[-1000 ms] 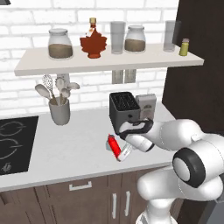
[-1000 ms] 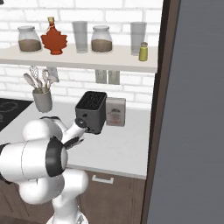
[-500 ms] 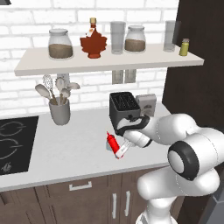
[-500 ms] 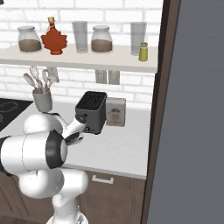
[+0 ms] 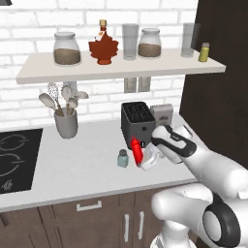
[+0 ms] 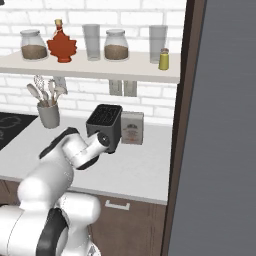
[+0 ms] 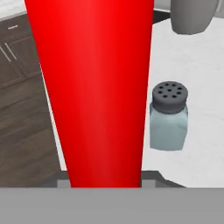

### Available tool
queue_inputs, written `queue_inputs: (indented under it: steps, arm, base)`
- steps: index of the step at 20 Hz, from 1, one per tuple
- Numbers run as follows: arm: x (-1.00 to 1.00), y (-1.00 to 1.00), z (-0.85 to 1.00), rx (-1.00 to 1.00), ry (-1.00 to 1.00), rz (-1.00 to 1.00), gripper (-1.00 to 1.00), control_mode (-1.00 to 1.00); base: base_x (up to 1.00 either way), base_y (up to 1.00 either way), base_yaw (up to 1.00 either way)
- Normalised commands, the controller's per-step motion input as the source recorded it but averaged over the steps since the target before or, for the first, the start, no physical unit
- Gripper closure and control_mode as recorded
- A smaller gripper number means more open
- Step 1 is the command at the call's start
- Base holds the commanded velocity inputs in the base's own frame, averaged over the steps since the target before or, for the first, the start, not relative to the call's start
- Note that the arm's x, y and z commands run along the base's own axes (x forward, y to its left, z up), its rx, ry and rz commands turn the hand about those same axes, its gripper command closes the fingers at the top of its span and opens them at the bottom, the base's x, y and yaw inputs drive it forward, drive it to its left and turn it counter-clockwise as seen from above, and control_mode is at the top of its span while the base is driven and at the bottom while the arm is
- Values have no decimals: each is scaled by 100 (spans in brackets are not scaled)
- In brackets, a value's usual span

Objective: Put the shaker and condiment bottle from the counter next to their counterparts in the cabinet.

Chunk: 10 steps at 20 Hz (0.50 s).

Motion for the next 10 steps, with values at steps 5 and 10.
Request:
queue_inputs:
  steps: [5,10]
  arm:
    - [-37,4,0,1,-16,0,100,-100]
    - [-43,-15,0,17,-18,0,100,-100]
  base:
    - [0,0,0]
    - [0,0,0]
